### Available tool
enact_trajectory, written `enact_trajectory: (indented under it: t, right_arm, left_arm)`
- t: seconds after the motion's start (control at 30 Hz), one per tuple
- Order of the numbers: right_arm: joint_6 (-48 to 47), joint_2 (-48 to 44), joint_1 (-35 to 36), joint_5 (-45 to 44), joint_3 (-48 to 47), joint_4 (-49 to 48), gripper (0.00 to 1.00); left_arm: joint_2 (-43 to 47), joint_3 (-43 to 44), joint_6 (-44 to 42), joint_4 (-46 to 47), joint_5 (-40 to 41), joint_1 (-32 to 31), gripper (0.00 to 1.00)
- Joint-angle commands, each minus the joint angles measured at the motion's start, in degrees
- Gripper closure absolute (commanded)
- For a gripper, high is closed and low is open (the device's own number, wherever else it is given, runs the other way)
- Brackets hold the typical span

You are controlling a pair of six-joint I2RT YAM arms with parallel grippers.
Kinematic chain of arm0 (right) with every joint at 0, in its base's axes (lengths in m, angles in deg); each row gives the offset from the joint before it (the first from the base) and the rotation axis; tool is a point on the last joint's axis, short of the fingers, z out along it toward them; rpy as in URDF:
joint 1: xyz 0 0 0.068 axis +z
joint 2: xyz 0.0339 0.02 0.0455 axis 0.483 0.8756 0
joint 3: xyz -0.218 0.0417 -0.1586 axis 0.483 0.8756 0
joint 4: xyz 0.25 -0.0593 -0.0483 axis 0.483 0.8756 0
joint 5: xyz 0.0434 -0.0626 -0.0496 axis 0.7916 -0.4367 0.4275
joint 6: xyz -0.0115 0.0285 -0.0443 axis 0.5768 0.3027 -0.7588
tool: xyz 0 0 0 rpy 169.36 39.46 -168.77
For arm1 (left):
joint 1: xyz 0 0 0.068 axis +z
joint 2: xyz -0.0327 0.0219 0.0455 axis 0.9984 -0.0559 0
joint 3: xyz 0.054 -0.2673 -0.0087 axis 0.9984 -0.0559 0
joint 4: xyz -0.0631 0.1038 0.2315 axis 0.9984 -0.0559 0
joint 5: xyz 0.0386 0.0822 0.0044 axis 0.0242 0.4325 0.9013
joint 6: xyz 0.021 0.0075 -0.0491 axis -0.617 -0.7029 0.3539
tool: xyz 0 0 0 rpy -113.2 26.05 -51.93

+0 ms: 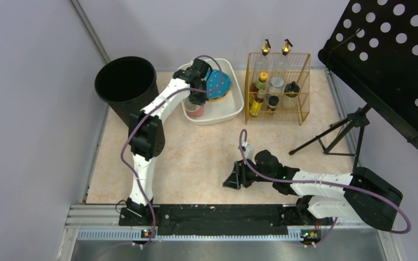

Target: Clear the kitchen counter

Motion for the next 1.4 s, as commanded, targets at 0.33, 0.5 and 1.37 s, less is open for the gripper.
enact_trajectory:
  t: [0.33, 0.5, 1.37]
  right_arm:
    - [-0.51, 1.06, 0.77, 0.79, -1.75, -3.51, 0.48]
    - [-0.51, 1.14, 0.76, 0.71, -1.81, -3.35, 0.48]
    - [-4.92, -1.92, 0.79, -3.23, -6.66, 6.29, 0.35]
  left_arm:
    - [2.25, -0.16, -0.97, -1.8, -0.72, -0.54, 0.94]
    - [1.82, -0.06, -1.68, -1.33, -2.94, -0.5, 0.62]
    - [16.78, -3.99, -4.75, 1.96, -1.3, -2.1, 0.35]
